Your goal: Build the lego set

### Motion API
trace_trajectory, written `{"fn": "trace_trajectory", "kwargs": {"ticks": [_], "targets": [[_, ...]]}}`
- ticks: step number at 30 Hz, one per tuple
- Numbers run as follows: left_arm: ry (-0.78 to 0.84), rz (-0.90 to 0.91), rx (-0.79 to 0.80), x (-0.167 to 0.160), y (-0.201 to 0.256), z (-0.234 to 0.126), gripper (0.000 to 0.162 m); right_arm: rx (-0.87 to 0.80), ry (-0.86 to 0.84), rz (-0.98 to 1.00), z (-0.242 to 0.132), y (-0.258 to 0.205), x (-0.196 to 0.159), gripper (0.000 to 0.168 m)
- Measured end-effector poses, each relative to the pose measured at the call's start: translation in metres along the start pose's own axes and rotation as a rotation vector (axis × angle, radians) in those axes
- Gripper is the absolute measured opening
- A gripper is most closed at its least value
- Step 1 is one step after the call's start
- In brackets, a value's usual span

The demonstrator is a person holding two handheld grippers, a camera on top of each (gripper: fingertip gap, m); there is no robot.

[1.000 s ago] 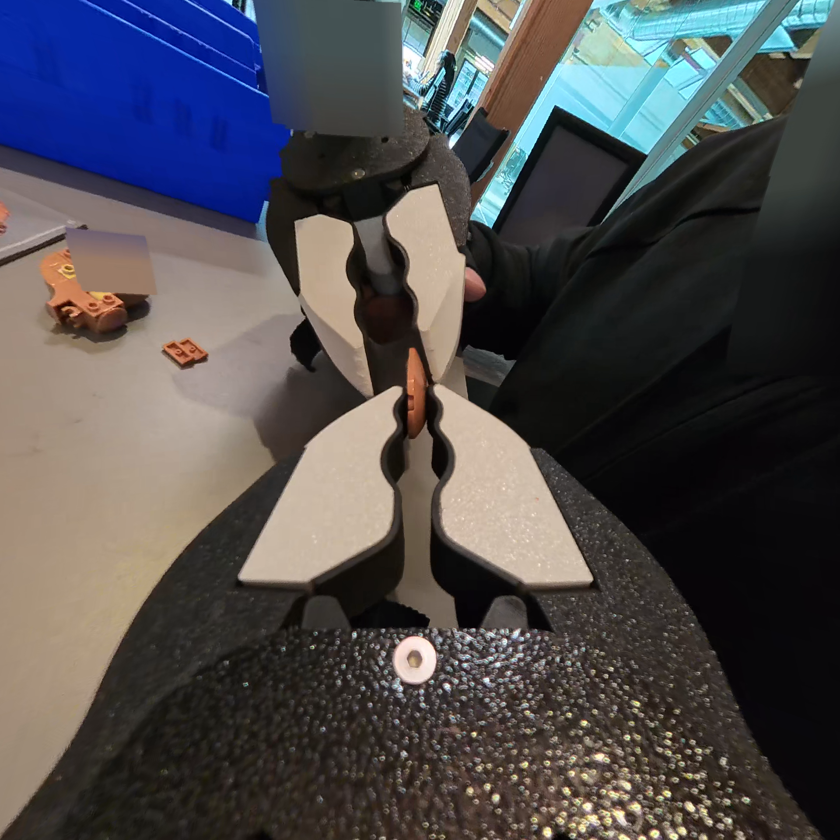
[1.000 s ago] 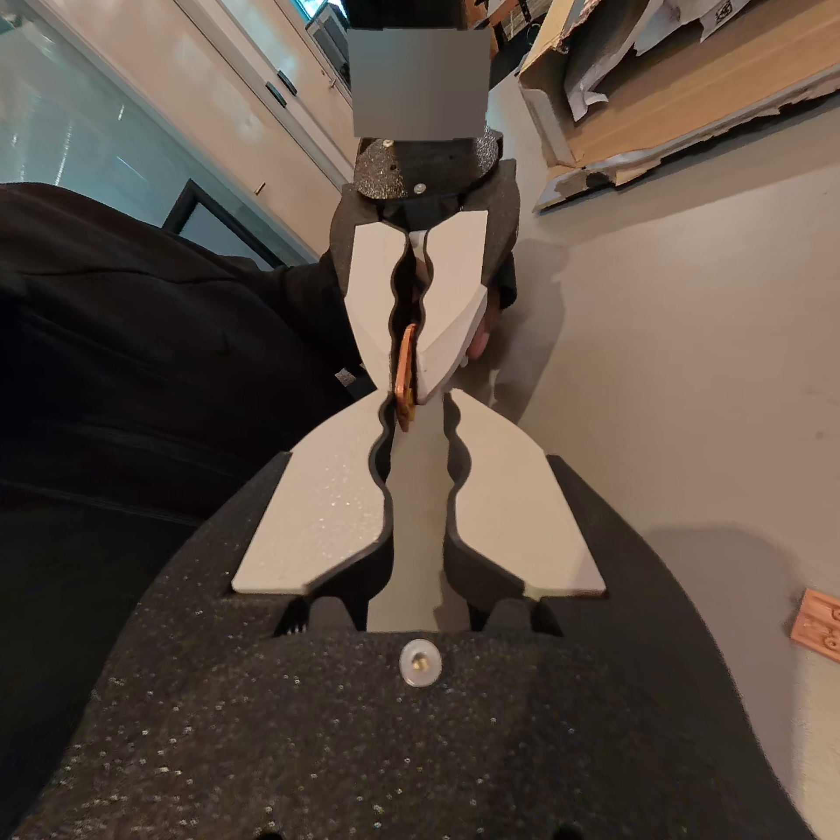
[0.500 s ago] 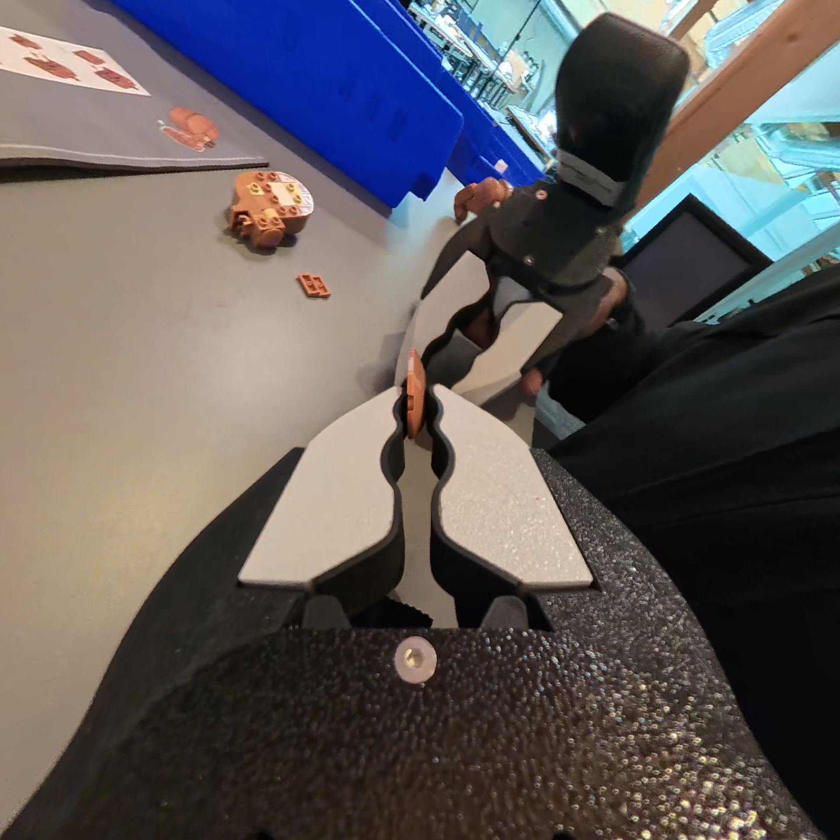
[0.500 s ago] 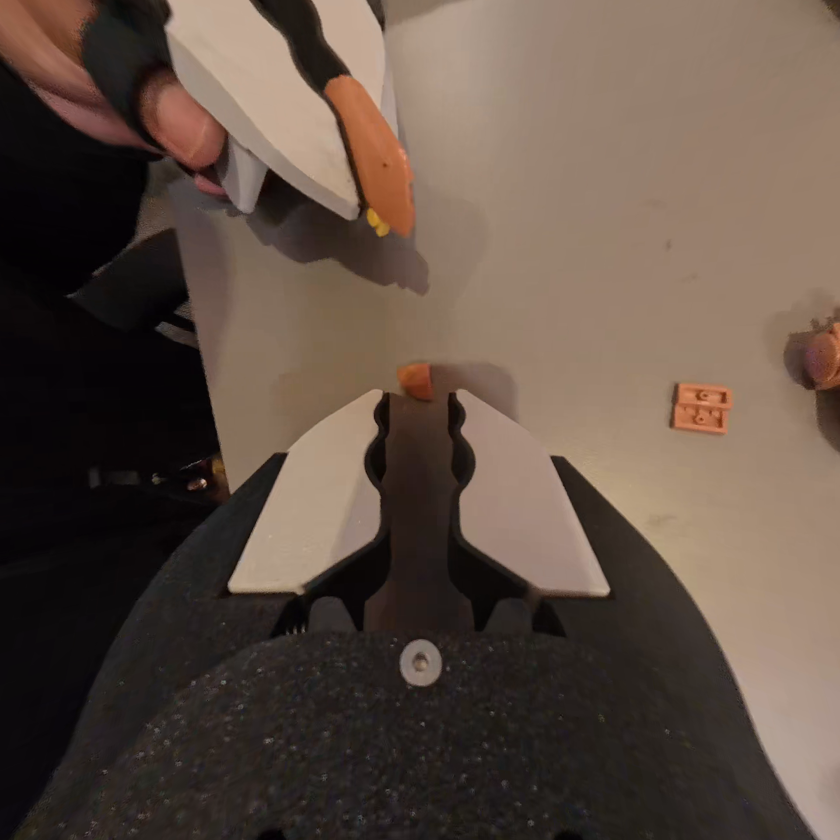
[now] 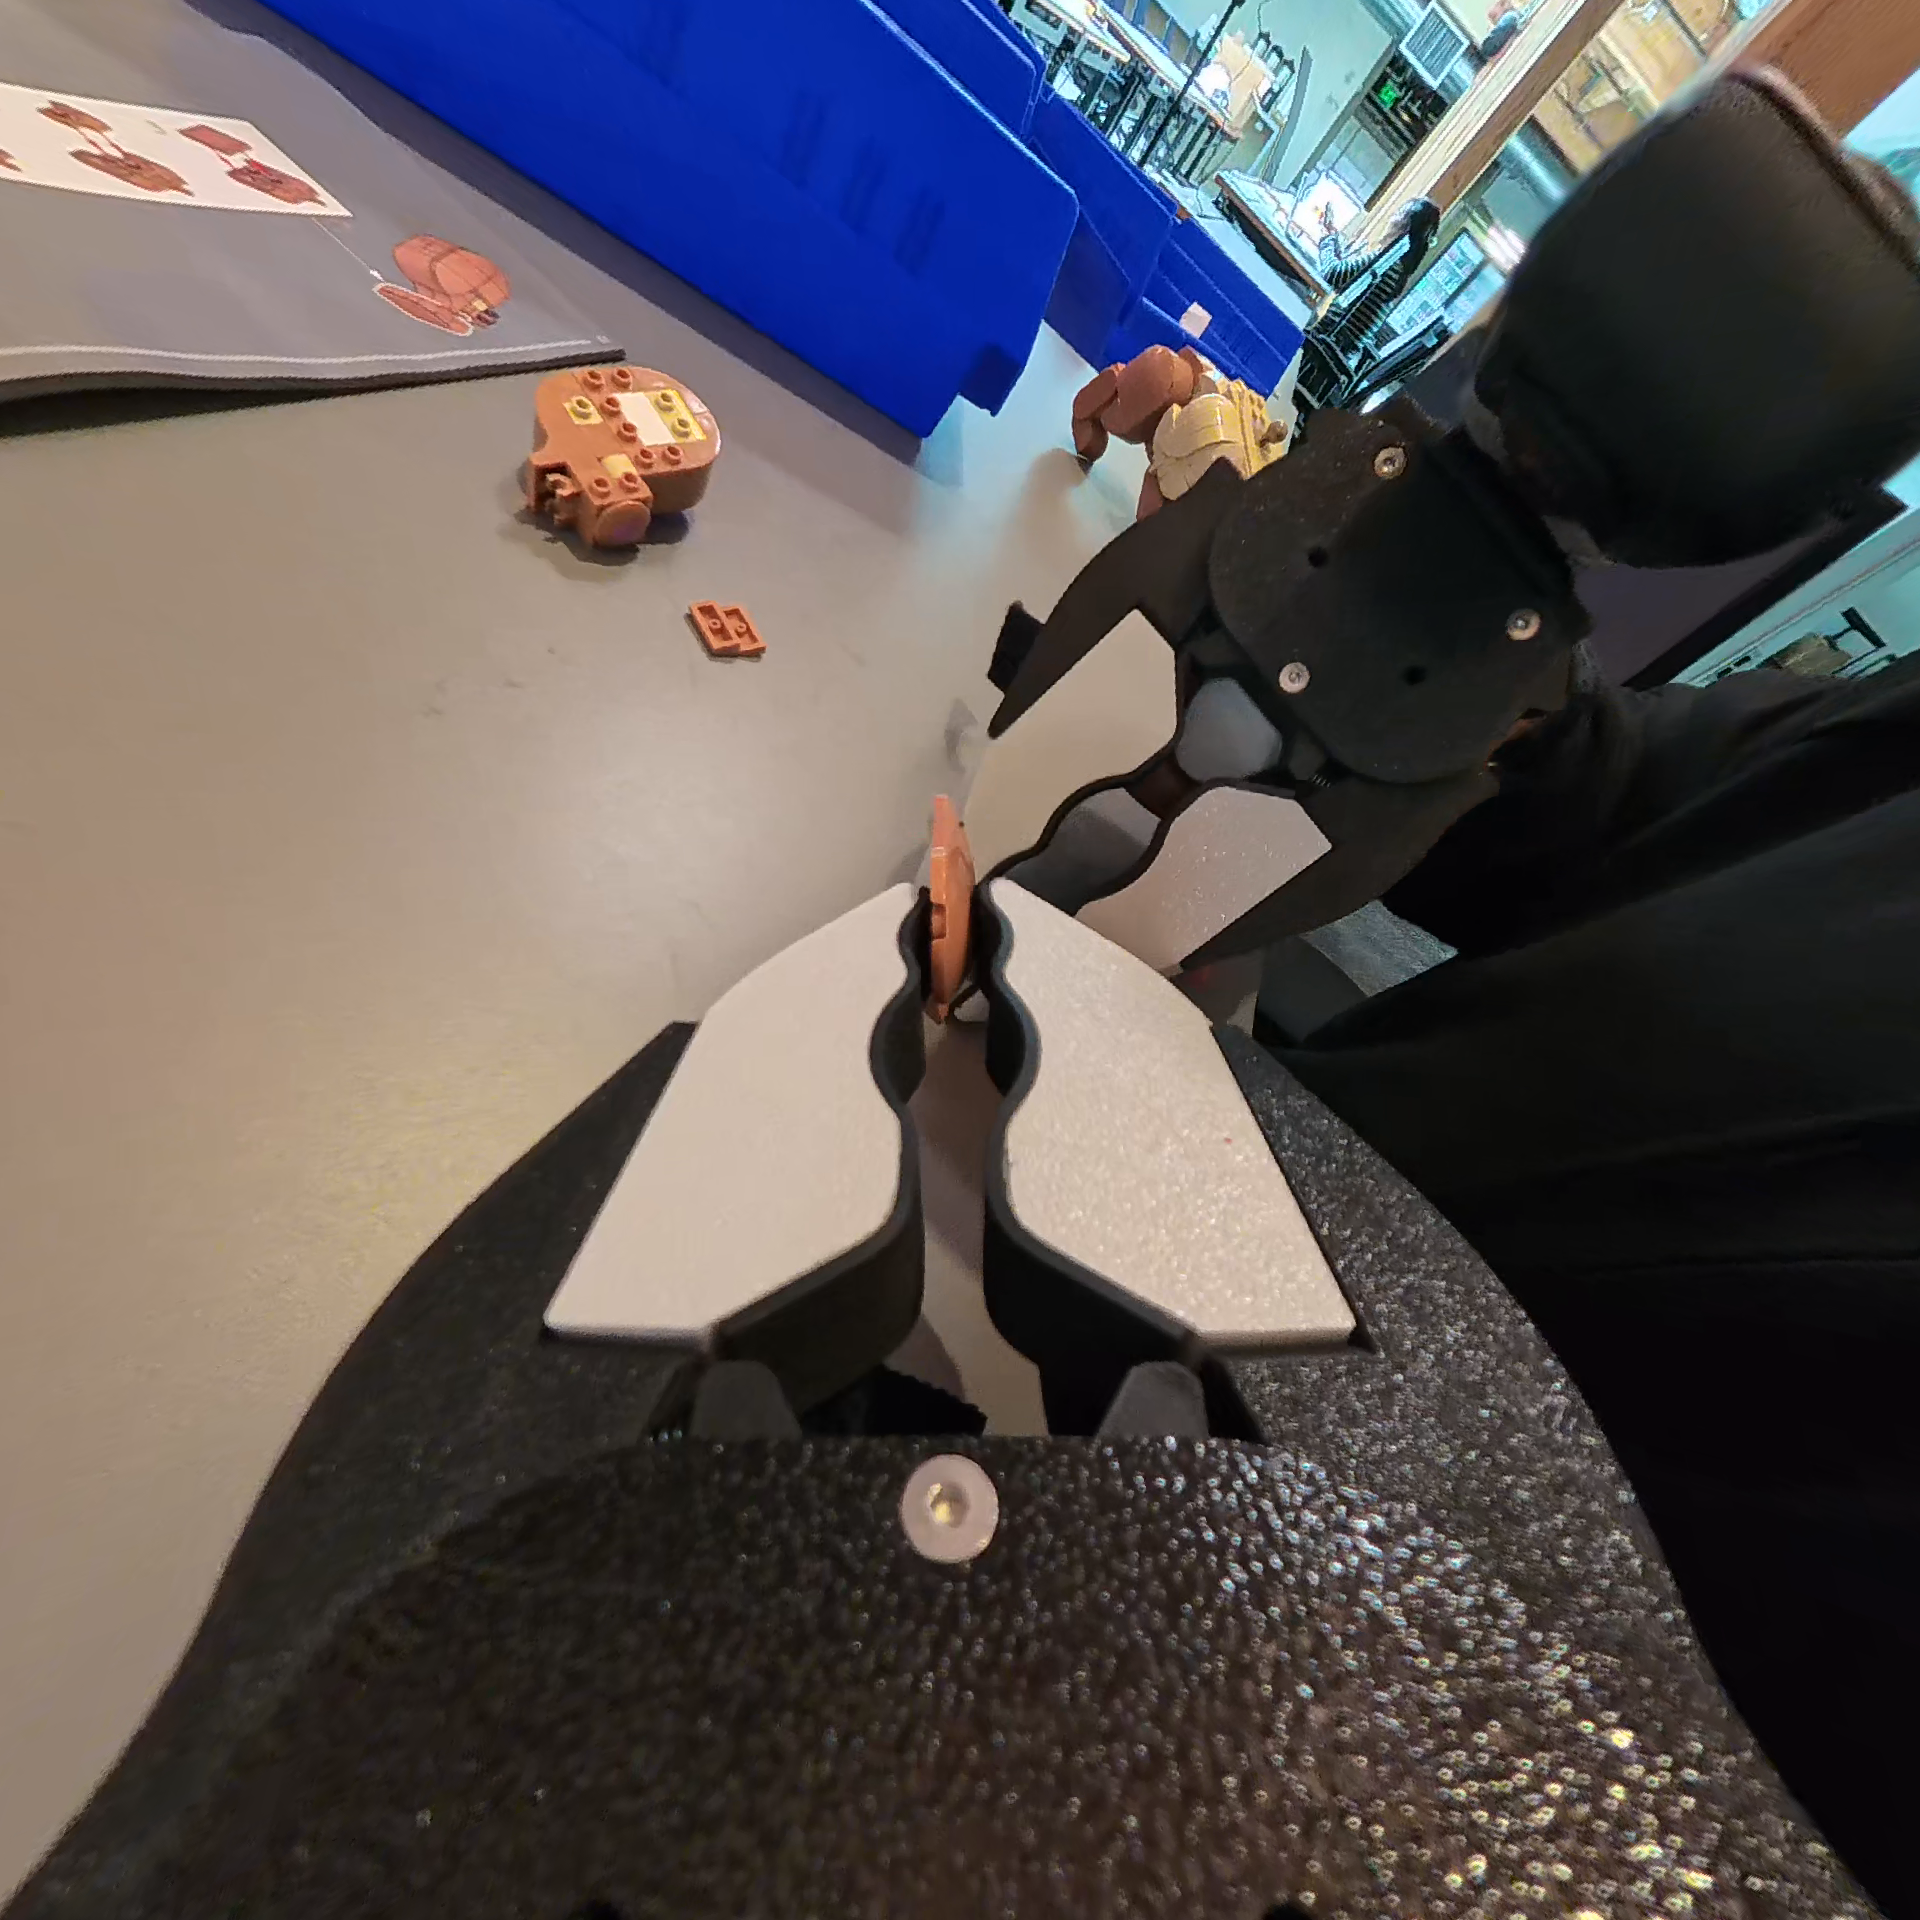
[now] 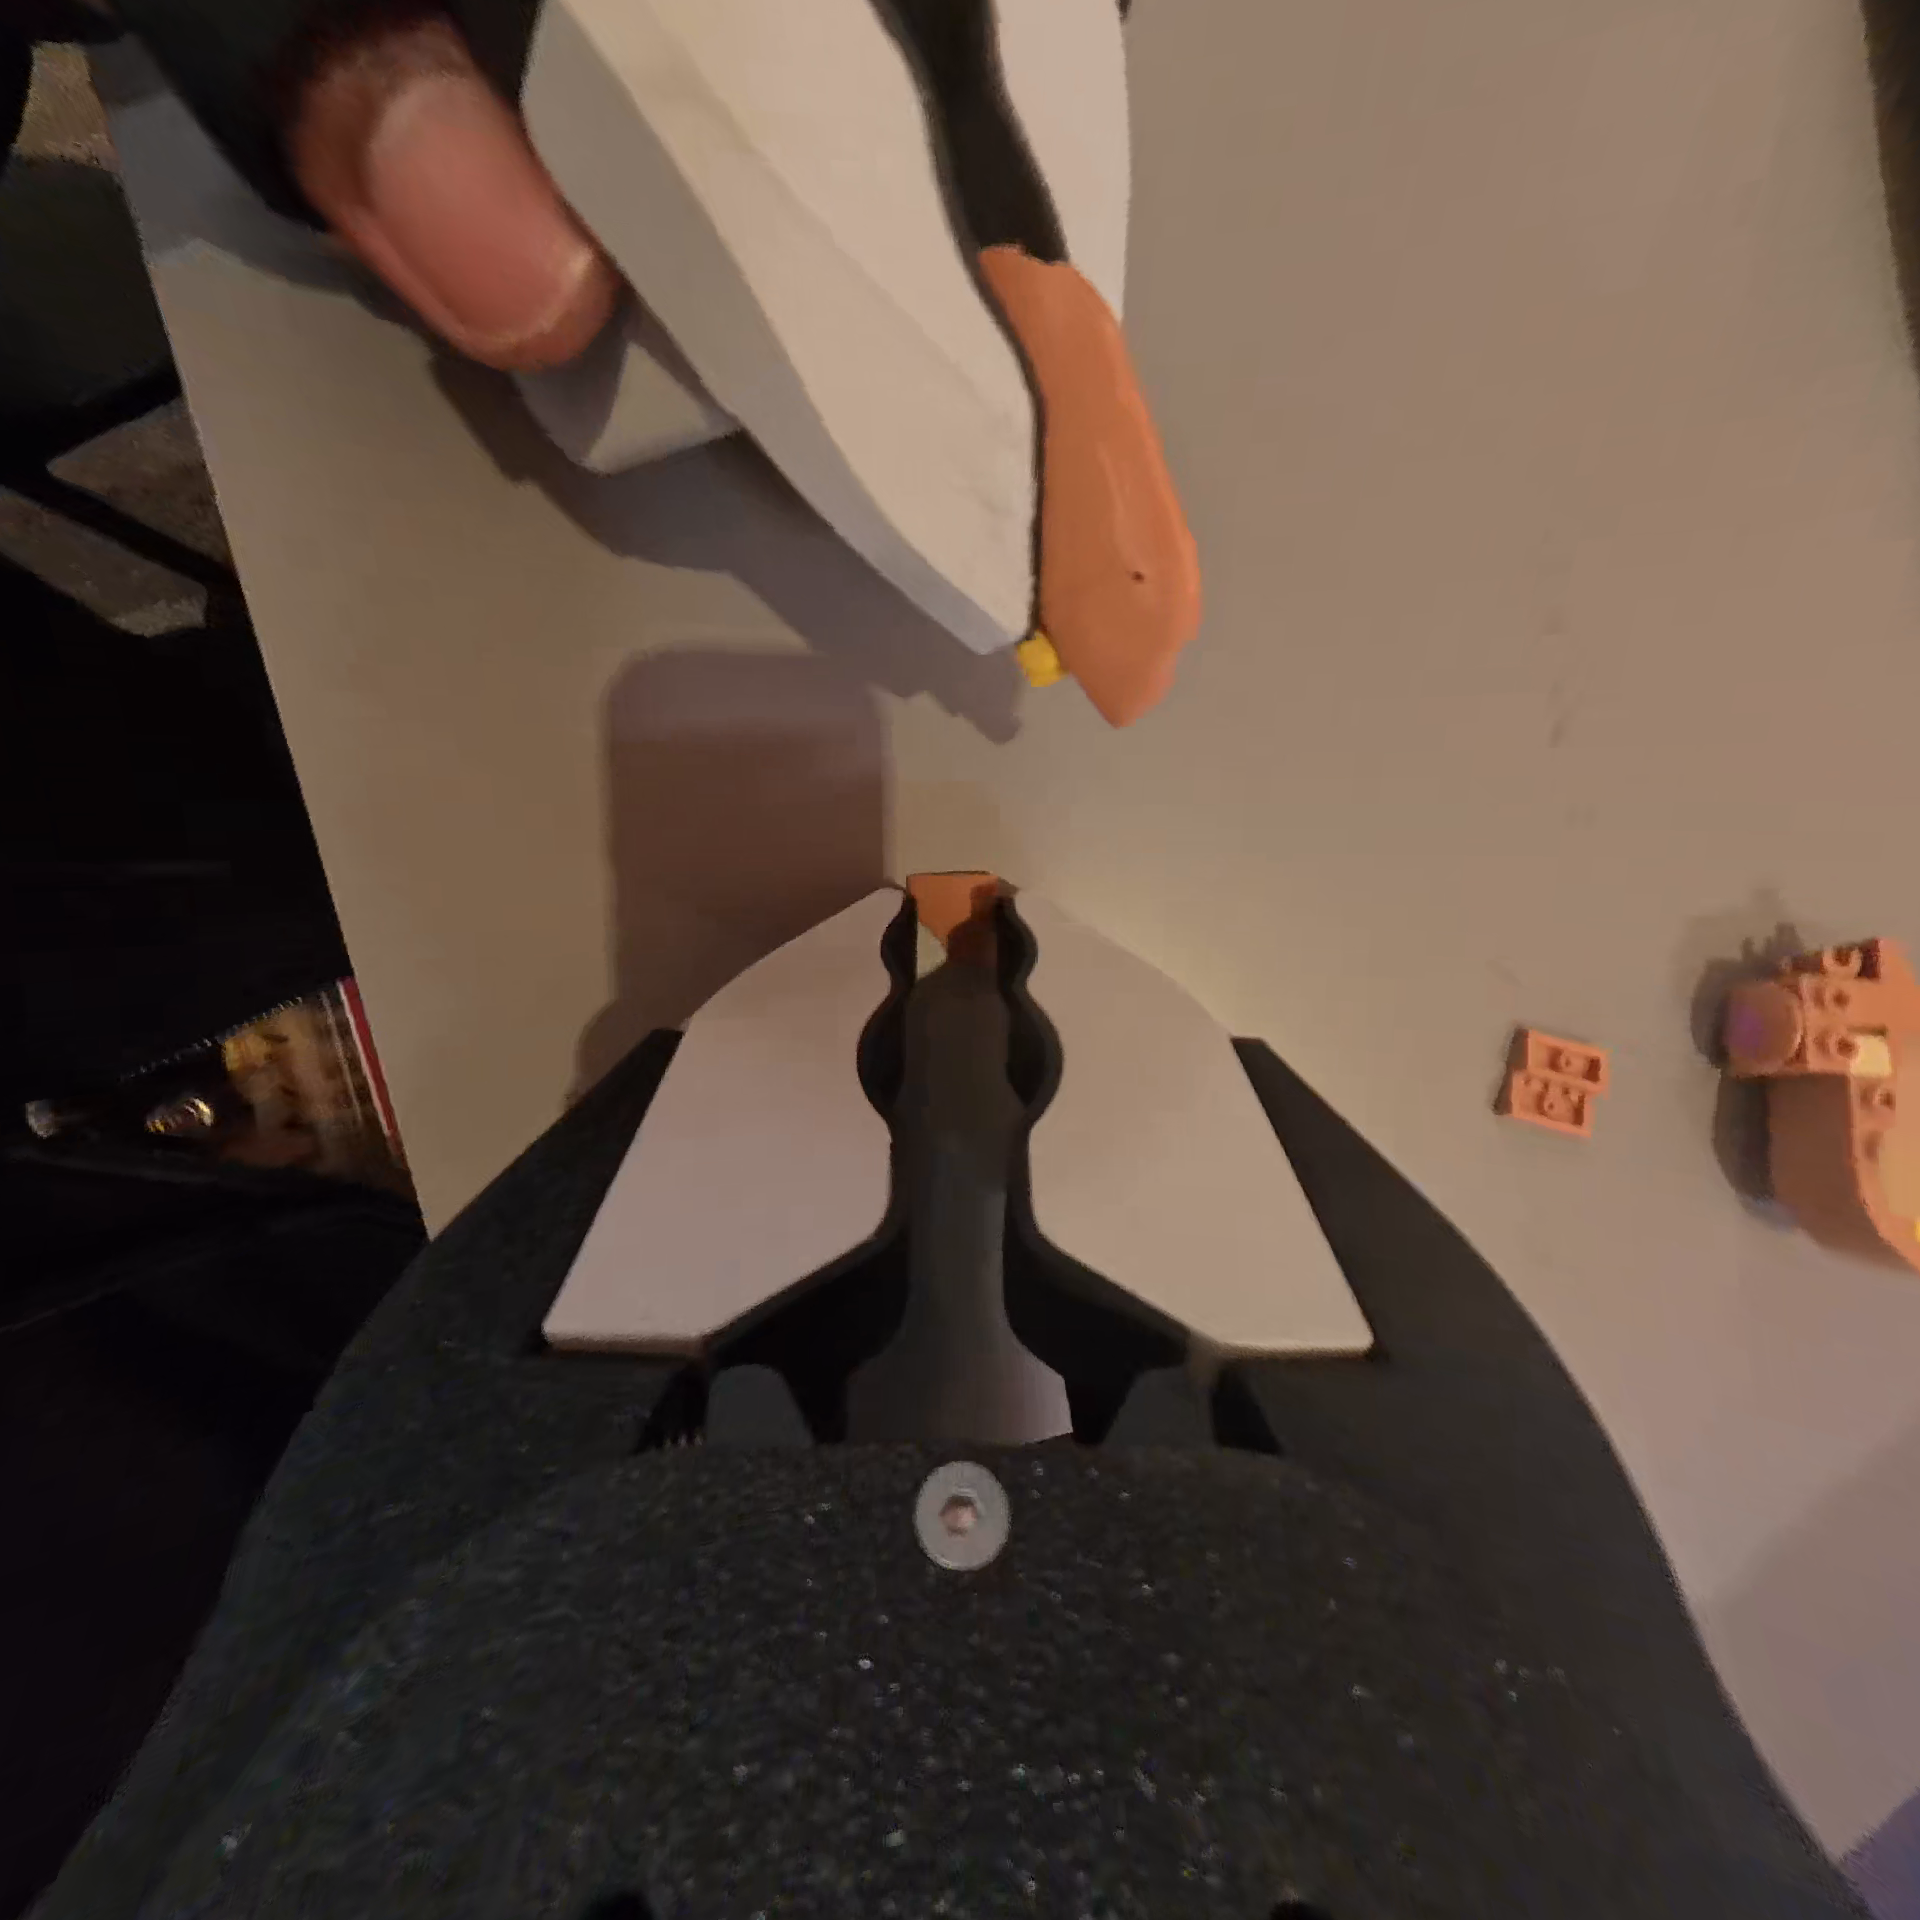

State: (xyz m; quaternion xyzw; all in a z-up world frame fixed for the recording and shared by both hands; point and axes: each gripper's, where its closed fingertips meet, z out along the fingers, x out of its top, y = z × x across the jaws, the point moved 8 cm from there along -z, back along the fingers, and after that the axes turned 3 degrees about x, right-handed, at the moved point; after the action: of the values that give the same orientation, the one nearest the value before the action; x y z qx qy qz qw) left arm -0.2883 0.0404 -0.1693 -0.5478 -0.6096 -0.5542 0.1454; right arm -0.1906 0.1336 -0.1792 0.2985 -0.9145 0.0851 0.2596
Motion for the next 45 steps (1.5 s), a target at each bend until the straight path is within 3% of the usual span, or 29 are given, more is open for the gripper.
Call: {"fn": "trace_trajectory", "kwargs": {"ticks": [11,17,28,36,45], "targets": [[0.057,-0.05,-0.054,-0.003,0.001,-0.012,0.006,-0.023,0.217,-0.207,-0.014,0.002,0.003,0.005],[0.082,-0.076,-0.066,-0.002,-0.001,-0.015,0.006,-0.06,0.161,-0.212,-0.01,0.006,0.001,0.005],[0.007,-0.056,-0.072,-0.003,-0.001,-0.009,0.006,0.035,0.359,-0.261,-0.035,0.002,0.02,0.004],[0.034,-0.095,-0.137,-0.002,-0.002,-0.012,0.006,-0.039,0.335,-0.322,-0.034,-0.001,0.028,0.004],[0.03,-0.065,-0.095,-0.001,-0.001,-0.011,0.006,-0.093,0.301,-0.313,-0.031,-0.003,0.032,0.003]]}}
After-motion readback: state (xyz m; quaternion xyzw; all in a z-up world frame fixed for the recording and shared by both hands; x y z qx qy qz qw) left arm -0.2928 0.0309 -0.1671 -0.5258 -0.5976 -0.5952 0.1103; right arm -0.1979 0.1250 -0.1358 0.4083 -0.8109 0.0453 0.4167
